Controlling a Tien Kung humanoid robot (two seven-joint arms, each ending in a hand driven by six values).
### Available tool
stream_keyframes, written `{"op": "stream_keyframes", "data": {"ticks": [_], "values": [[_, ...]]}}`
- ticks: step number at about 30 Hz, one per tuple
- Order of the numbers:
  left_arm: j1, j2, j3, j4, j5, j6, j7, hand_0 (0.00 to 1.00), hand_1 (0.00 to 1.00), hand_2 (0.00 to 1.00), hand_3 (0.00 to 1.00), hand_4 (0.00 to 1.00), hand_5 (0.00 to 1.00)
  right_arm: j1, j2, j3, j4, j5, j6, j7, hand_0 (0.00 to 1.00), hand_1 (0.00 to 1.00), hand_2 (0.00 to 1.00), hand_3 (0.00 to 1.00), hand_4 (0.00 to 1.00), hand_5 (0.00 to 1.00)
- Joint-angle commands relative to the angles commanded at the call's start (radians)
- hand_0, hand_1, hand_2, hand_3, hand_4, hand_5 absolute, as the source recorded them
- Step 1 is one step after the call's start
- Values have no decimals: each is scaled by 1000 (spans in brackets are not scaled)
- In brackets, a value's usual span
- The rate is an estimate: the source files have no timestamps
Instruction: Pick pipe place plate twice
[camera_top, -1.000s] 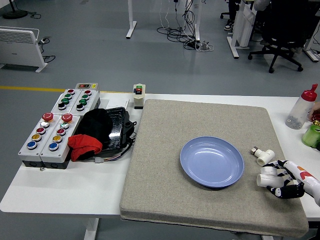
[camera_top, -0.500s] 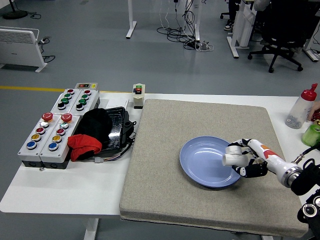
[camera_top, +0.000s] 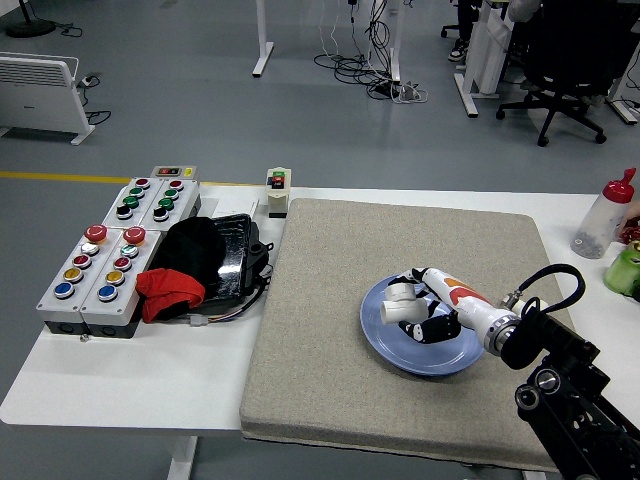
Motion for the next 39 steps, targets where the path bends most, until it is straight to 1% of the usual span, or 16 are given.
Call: {"op": "stream_keyframes", "data": {"ticks": [1, 2, 7, 8, 13, 14, 16, 18, 21, 23, 25, 29, 31, 33, 34, 39], "values": [[0, 0, 0, 0, 0, 0, 0, 692, 667, 681, 611, 248, 998, 4, 0, -6, -13, -1, -3, 0, 697, 702, 712, 739, 557, 137], [0, 0, 0, 0, 0, 0, 0, 692, 666, 681, 612, 250, 998, 6, 0, -12, -22, -3, -6, 0, 872, 826, 941, 860, 642, 208], [1, 0, 0, 0, 1, 0, 0, 692, 666, 681, 612, 250, 998, 18, 0, -37, -60, 2, -9, 0, 872, 826, 941, 860, 642, 208], [1, 0, 0, 0, 2, 0, 1, 692, 666, 681, 612, 250, 998, 19, 0, -40, -66, 1, -7, 1, 998, 943, 998, 998, 770, 290], [2, 0, 0, 0, 1, 0, 0, 692, 666, 681, 612, 250, 998, 5, 0, -21, -58, 42, -28, 45, 998, 943, 998, 998, 770, 290], [2, 0, 0, 0, 2, 0, 0, 692, 665, 681, 612, 251, 998, 4, 0, -18, -55, 45, -26, 47, 998, 969, 998, 998, 806, 245], [1, 0, 0, 0, 2, 0, 1, 692, 665, 681, 612, 251, 998, 2, 0, -7, -49, 51, -32, 50, 998, 969, 998, 998, 806, 245], [1, 0, 0, 0, 2, 0, 1, 692, 665, 681, 612, 251, 998, -3, 0, 21, -41, 57, -61, 59, 998, 969, 998, 998, 806, 245], [0, 0, 0, 0, 4, 1, 1, 691, 665, 681, 611, 251, 998, -6, 0, 77, -40, 49, -129, 63, 998, 953, 998, 998, 799, 251], [0, 0, 0, -1, 5, 1, 1, 691, 665, 681, 611, 251, 998, -3, 0, 128, -51, 34, -167, 55, 998, 953, 998, 998, 799, 251], [0, 0, 0, -1, 4, 1, 1, 691, 665, 681, 611, 251, 998, 3, -6, 183, -74, 12, -185, 36, 998, 953, 998, 998, 799, 251], [0, 1, 0, -1, 7, 1, 2, 691, 664, 681, 611, 252, 998, 8, -24, 258, -113, -21, -179, 17, 998, 949, 998, 991, 782, 260], [1, 0, 0, -1, 6, 1, 2, 691, 664, 681, 611, 252, 998, 3, -38, 303, -140, -45, -154, -4, 998, 949, 998, 991, 782, 260], [2, 0, 0, -1, 7, 1, 3, 691, 664, 681, 611, 252, 998, -1, -42, 325, -150, -66, -137, -16, 998, 940, 998, 979, 769, 266], [2, 0, 0, -1, 7, 1, 4, 691, 664, 681, 611, 252, 998, -7, -46, 343, -159, -80, -119, -26, 998, 940, 998, 979, 769, 266], [4, -2, 0, -1, 8, 1, 5, 691, 663, 681, 611, 252, 998, -34, -62, 362, -181, -82, -98, -29, 998, 937, 998, 974, 766, 276]]}}
